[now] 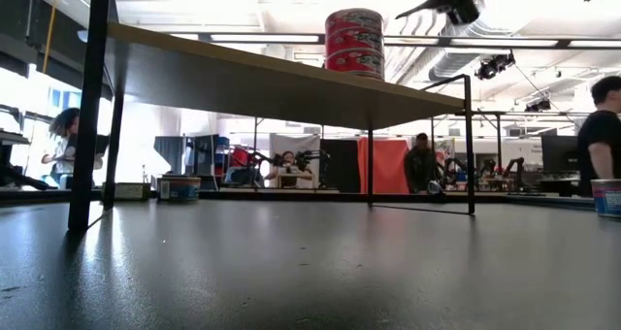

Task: Stack canned seafood by type on shelf
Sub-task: Adjust the red stacked tuna cans on the shelf

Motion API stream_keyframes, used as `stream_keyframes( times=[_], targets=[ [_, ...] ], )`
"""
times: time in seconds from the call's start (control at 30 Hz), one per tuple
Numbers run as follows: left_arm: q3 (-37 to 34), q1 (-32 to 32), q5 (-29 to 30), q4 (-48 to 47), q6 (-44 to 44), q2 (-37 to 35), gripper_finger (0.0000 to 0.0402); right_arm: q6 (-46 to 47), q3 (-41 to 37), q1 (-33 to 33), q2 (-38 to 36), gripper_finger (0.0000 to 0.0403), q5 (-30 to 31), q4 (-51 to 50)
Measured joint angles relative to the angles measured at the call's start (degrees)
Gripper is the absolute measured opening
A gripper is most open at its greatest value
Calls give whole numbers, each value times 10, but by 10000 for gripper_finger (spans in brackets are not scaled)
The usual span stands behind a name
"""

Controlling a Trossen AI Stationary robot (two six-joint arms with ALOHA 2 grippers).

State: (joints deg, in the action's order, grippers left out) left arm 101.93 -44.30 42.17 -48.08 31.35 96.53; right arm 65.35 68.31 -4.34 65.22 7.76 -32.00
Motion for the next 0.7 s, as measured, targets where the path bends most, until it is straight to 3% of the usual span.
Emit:
stream_keyframes(
  times=[0.13,0.23,0.4,0.7],
  targets=[
    [0,0,0,0,10,0,0,-56,0,58,-27,257,44,-8],
    [0,6,5,3,35,1,0,-87,0,125,-31,257,109,-42],
    [0,39,2,8,60,15,0,-46,-7,231,-16,257,219,-89],
    [0,92,-94,3,41,10,0,24,-48,330,79,256,235,-6]
  ],
)
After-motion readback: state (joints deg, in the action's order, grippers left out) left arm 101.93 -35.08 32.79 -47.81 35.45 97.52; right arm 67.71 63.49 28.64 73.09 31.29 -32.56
